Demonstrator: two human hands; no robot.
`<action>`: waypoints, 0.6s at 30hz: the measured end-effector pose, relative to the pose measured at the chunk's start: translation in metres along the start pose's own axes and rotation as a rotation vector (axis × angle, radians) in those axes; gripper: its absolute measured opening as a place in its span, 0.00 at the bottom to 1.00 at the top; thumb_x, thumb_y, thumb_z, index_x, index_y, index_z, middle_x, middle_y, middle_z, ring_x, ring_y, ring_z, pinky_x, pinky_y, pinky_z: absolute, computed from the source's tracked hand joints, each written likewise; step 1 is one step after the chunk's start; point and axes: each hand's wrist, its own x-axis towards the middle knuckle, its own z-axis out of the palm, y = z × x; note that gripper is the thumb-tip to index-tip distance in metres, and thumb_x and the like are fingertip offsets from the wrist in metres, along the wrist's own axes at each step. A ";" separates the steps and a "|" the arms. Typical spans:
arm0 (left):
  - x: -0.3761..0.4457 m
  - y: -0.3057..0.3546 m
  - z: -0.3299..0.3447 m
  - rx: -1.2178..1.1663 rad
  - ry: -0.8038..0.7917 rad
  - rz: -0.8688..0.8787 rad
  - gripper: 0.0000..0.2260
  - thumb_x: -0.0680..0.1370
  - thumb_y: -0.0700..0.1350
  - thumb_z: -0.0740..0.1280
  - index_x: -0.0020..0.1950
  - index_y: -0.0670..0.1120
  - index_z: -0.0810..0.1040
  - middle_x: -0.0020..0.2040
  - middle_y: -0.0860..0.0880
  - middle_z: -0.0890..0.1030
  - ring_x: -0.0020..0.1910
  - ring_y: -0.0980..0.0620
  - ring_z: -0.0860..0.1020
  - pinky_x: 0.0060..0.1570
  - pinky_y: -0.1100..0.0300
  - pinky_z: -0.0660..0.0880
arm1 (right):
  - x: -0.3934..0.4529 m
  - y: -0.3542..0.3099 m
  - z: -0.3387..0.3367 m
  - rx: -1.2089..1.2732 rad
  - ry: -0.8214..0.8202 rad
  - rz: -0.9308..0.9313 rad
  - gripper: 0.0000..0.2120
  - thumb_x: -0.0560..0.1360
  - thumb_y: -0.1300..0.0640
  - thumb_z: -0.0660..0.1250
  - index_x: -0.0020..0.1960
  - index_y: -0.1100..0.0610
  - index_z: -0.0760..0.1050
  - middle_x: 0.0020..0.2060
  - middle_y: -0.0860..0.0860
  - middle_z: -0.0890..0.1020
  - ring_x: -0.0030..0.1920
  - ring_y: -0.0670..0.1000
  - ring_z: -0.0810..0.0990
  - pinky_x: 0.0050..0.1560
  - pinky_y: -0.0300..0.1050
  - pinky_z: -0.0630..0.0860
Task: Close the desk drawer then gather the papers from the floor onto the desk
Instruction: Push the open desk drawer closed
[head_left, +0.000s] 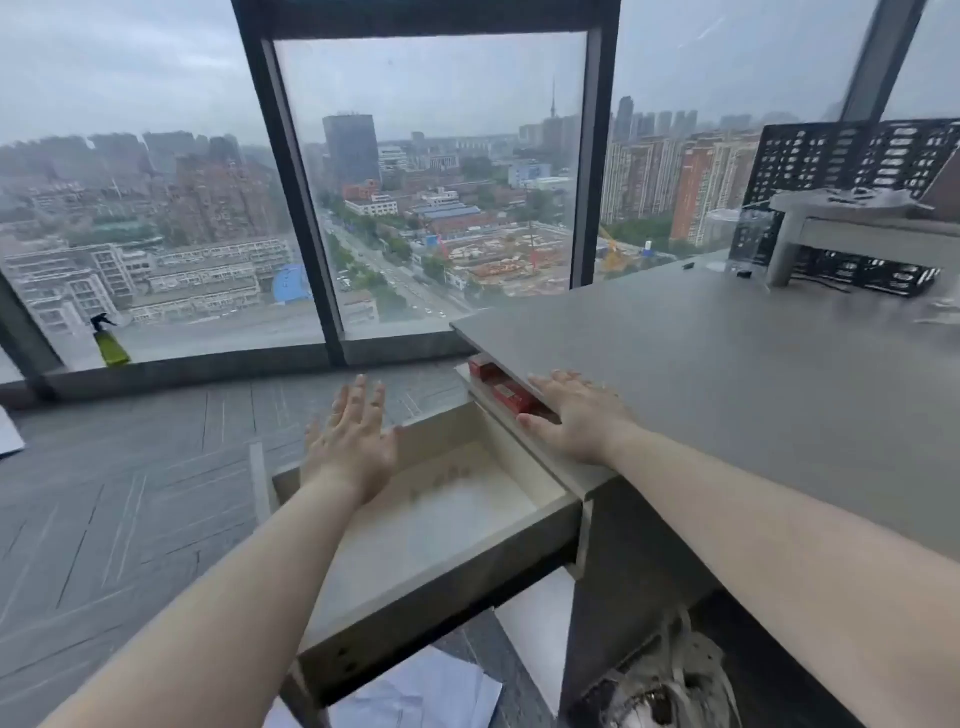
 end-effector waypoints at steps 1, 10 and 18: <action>-0.009 -0.013 0.001 -0.003 -0.032 -0.045 0.29 0.80 0.57 0.46 0.78 0.51 0.40 0.79 0.51 0.39 0.78 0.51 0.40 0.76 0.48 0.41 | -0.003 -0.004 0.000 -0.044 -0.014 0.002 0.34 0.75 0.34 0.51 0.77 0.46 0.49 0.78 0.51 0.53 0.78 0.52 0.50 0.76 0.59 0.49; -0.043 -0.103 0.041 -0.118 -0.217 -0.461 0.35 0.80 0.57 0.50 0.76 0.36 0.40 0.79 0.39 0.42 0.78 0.44 0.43 0.76 0.52 0.44 | -0.002 -0.009 0.005 -0.248 -0.062 0.093 0.39 0.75 0.32 0.49 0.78 0.53 0.44 0.79 0.50 0.48 0.78 0.52 0.47 0.76 0.60 0.46; -0.043 -0.091 0.053 -0.378 -0.155 -0.514 0.37 0.78 0.55 0.59 0.76 0.36 0.45 0.79 0.39 0.51 0.77 0.42 0.54 0.74 0.50 0.55 | 0.019 -0.008 0.005 -0.299 -0.087 0.078 0.42 0.73 0.30 0.49 0.78 0.52 0.42 0.79 0.50 0.46 0.78 0.51 0.46 0.76 0.60 0.45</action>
